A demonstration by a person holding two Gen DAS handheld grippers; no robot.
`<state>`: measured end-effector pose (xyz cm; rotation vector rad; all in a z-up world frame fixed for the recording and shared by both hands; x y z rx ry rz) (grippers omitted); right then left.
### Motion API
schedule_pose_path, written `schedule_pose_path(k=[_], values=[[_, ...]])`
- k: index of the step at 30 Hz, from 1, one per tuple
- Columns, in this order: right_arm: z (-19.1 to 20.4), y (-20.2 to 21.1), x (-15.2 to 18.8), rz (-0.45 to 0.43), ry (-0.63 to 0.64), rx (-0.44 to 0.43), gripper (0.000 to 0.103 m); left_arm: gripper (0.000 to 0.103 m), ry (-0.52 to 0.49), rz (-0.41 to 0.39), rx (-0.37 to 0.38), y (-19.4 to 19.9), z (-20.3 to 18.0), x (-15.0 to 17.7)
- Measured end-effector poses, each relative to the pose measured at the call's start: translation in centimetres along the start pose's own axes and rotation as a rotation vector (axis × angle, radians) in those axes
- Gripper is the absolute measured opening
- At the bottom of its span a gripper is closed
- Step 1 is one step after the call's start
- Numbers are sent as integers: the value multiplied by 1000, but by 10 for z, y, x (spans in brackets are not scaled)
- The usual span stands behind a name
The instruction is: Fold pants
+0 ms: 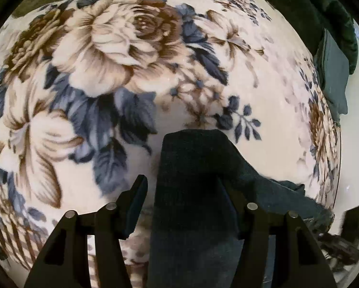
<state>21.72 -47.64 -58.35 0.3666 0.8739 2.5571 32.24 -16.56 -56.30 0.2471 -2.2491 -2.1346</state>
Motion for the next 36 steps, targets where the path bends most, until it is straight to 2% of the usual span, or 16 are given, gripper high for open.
schedule_pose_path(k=[2,6,9,10,11,12,14,15,16,19,22,26,29,31,32,36], values=[[39,11,-1,-46,140,53,17,56,6,-4,5,2,4,1],[89,22,-19,-109,261,26,17,56,30,3,-3,0,14,6],[62,7,-43,-54,198,131,32,56,43,8,2,1,15,8],[41,3,-50,-26,137,193,32,56,43,5,9,2,15,8],[36,1,-51,-21,102,193,35,56,42,2,12,2,12,8],[32,4,-49,-25,72,158,44,56,36,-2,13,3,11,7],[29,16,-44,-53,53,111,44,56,29,-8,10,2,7,4],[27,21,-42,-71,61,119,38,56,27,-8,12,0,5,3],[27,24,-37,-98,66,105,6,56,30,-4,14,-2,3,1],[24,37,-24,-168,-42,-30,5,56,35,-1,22,-4,-1,-2],[34,61,-10,-216,-19,-77,4,56,22,-8,26,-2,-5,-4],[10,47,-6,-86,39,122,5,56,23,10,37,-6,-7,-7],[2,43,-10,-39,39,153,19,56,38,21,42,-10,-6,-8],[3,50,-10,-55,28,130,45,56,48,26,50,-10,-5,-6],[2,58,-7,-66,22,106,51,56,47,27,48,-9,-4,-2],[-17,67,13,-65,-86,-6,60,56,40,26,45,-1,0,21]])
Point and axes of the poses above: each gripper's, at about its wrist camera, not at the fingertips, and y roughly against the way its jaws point, z to its left, x to its underside, the point moved 6 cm from there along -y, roughly the way its jaws point, and after that the axes turned 13 degrees about -x, right-handed, at the moved point
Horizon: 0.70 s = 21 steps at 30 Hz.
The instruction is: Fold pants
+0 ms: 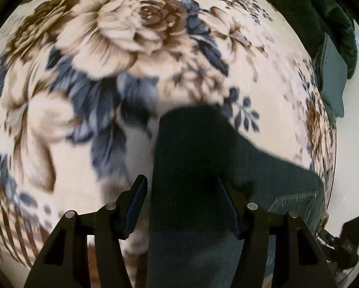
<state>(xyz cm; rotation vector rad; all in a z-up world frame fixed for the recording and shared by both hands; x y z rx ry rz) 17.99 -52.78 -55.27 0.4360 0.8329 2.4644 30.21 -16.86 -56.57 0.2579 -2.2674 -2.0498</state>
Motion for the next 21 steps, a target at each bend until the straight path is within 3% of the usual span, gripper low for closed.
schedule_pose_path(k=[1,4,5,7,9,12,16,21], values=[[-6,-2,3,8,-34,-14,60,59,12,4,14,2,3,10],[-26,-17,19,23,-125,-122,68,85,41,21,92,2,6,31],[-26,-24,22,27,-136,-193,70,91,49,39,135,-2,5,38],[-23,-44,28,78,-136,-311,81,91,77,76,157,-14,8,50],[-19,-58,31,107,-117,-346,86,91,104,77,182,-22,9,53],[-8,-83,34,154,-37,-309,101,97,112,66,215,-26,7,51],[-15,-92,31,189,-14,-201,100,100,92,62,228,-30,6,48],[-11,-90,42,199,29,-141,100,100,72,58,243,-32,9,47]])
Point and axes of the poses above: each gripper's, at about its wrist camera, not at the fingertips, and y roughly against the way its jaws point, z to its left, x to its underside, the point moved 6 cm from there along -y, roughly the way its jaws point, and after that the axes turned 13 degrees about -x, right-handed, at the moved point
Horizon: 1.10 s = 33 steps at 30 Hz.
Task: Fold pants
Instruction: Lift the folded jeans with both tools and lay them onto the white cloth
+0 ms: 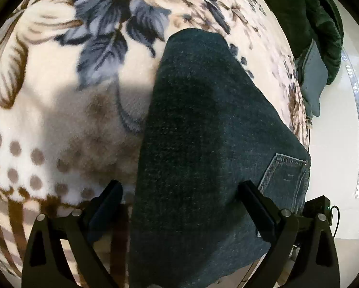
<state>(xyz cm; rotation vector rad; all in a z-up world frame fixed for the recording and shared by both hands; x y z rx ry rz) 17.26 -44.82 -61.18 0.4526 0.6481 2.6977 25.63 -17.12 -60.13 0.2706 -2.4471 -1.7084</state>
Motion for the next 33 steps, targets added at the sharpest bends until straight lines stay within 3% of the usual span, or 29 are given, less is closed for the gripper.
schedule_pose_path(k=[6,10,16,18,19,20,22,25,33], values=[[0,-14,-3,-3,-30,-113,102,103,-17,-7,19,-5,1,-2],[28,-14,6,-9,33,-266,102,103,2,-5,58,-4,4,-3],[6,-25,8,-29,3,-175,102,103,21,-1,94,-1,7,-5],[11,-29,10,-31,27,-134,101,94,15,-22,98,4,7,-5],[14,-29,12,-37,44,-110,97,63,4,-40,98,8,8,-4],[15,-28,14,-45,56,-93,92,43,-11,-52,112,12,5,-3],[16,-25,21,-60,86,-62,69,35,-39,-73,110,20,1,-1],[20,-15,34,-101,100,-71,52,25,-101,-110,90,30,-9,3],[66,-4,66,-128,171,-39,46,21,-151,-189,70,92,-28,2]])
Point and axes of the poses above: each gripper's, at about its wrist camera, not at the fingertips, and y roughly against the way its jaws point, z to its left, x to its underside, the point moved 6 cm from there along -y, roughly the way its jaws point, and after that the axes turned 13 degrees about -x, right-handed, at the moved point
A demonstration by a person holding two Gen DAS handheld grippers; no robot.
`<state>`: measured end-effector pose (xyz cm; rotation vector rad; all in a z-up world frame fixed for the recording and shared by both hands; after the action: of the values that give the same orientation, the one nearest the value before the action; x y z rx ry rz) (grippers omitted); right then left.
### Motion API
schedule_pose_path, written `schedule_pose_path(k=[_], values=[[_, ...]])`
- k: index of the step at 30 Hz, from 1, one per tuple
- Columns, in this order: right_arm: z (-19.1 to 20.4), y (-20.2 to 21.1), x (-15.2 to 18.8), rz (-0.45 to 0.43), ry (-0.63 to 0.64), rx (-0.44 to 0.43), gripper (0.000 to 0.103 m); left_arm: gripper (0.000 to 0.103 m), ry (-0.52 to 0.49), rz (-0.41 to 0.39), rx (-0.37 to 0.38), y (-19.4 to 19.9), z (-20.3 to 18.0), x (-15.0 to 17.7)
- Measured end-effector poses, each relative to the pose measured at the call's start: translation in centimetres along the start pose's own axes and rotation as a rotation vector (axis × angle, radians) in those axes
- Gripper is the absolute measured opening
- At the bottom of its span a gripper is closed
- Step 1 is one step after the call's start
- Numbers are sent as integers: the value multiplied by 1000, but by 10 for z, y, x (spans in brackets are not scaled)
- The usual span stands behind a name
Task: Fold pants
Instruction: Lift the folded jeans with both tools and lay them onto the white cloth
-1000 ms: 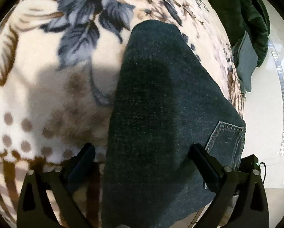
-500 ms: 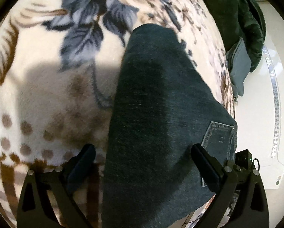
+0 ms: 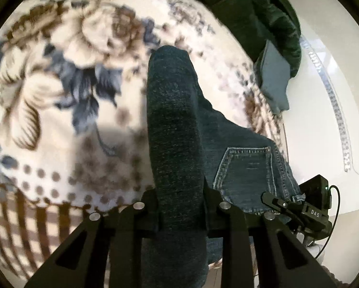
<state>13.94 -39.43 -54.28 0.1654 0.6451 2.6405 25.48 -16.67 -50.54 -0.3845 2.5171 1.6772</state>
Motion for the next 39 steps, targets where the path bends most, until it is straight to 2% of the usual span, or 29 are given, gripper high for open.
schedule_pose_path(k=[6,9,13,18,19,21,22,24,26,28,31,33,34,36,39], values=[[76,4,-8,30,65,5,46,21,44,-35,3,56,11,-31],[129,-2,-16,35,115,12,46,21,66,-70,17,86,24,-68],[194,-32,-44,14,166,0,46,21,73,-114,32,125,57,-141],[272,-112,-95,-22,185,-39,46,21,56,-147,24,160,123,-261],[290,-141,-108,-25,184,-50,46,21,51,-156,19,165,143,-293],[311,-179,-124,-34,182,-71,46,21,44,-167,5,168,169,-335],[325,-210,-138,-35,181,-87,46,21,39,-170,-4,169,190,-365],[343,-260,-159,-37,174,-108,46,21,35,-176,-20,165,216,-401],[352,-303,-171,-32,174,-117,46,21,38,-171,-33,155,249,-440],[355,-348,-188,-21,164,-132,46,21,55,-162,-38,141,277,-465],[340,-408,-204,24,145,-123,47,22,79,-114,-64,108,320,-488],[316,-429,-212,49,134,-82,52,25,92,-68,-95,83,344,-493],[294,-425,-210,71,132,-42,62,29,89,-58,-108,74,351,-493],[287,-439,-209,83,135,17,67,38,61,-58,-138,67,358,-493],[277,-420,-200,83,140,59,76,54,22,-79,-165,74,357,-489]])
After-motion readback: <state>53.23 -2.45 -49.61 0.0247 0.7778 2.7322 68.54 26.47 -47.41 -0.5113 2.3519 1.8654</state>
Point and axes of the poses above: each gripper's, at about its wrist camera, not at the fingertips, and y roughly against the way its jaws point, z to its left, x to its underside, the point moved 6 cm from there along -y, roughly the way its jaws point, and after that the axes turned 13 degrees about -x, right-handed, at the moved point
